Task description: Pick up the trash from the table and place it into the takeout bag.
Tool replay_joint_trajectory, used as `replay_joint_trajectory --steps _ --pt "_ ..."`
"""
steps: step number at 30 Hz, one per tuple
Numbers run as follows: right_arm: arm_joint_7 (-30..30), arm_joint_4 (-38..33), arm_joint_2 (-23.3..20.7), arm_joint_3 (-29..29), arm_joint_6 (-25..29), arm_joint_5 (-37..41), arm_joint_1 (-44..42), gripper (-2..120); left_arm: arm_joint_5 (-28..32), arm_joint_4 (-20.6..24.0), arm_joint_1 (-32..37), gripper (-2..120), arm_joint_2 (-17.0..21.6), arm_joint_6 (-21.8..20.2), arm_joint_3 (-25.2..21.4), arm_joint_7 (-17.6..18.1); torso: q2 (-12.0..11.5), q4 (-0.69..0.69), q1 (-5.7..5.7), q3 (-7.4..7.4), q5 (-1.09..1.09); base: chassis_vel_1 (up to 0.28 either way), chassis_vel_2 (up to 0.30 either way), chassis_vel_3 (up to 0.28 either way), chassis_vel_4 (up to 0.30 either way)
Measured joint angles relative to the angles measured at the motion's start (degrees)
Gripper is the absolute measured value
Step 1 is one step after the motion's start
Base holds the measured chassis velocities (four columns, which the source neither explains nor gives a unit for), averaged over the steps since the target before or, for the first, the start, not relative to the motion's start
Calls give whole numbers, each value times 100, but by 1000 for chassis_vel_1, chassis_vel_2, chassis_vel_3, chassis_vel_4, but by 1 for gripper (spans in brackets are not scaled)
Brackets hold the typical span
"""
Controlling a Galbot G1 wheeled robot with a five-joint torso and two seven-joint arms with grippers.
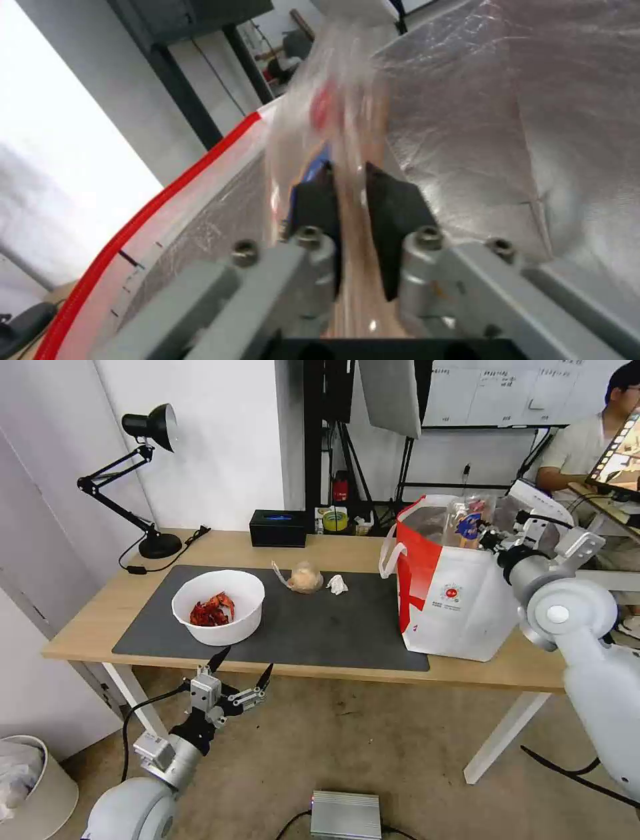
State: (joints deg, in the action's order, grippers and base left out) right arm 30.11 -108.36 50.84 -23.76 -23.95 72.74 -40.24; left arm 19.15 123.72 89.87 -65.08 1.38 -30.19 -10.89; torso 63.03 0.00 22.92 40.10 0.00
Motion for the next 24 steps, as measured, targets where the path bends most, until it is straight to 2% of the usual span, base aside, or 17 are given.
replay_joint_trajectory --steps 1,5,8,13,15,17,21,22,24 --pt "1 -2 -22 -19 -1 39 1 22 3 12 2 100 14 0 -7 0 0 0 0 0 0 0 0 0 0" --pt "1 -2 -60 -38 -2 70 22 30 5 21 2 100 18 0 -9 0 0 0 0 0 0 0 0 0 0" --pt "-11 -3 -113 -60 -2 132 70 46 5 36 3 100 4 0 -6 -1 0 0 0 0 0 0 0 0 0" --pt "-50 -6 -134 -72 0 160 89 57 5 48 11 100 3 0 -8 -1 0 0 0 0 0 0 0 0 0" --pt "-131 -11 -163 -80 29 178 112 70 7 68 19 100 8 0 -23 -1 0 0 0 0 0 0 0 0 0" --pt "-190 -12 -178 -80 85 191 129 74 10 78 21 100 12 0 -34 -1 0 0 0 0 0 0 0 0 0" --pt "-713 -94 -219 -80 521 346 209 93 16 108 49 100 -7 10 -57 -1 0 0 0 0 0 0 0 0 0" --pt "-713 -94 -219 -80 521 346 209 93 16 108 49 100 -7 10 -57 -1 0 0 0 0 0 0 0 0 0" --pt "-1080 -191 -247 -87 645 335 174 99 16 127 56 100 -12 18 -63 -1 0 1 0 0 0 0 0 0 0"
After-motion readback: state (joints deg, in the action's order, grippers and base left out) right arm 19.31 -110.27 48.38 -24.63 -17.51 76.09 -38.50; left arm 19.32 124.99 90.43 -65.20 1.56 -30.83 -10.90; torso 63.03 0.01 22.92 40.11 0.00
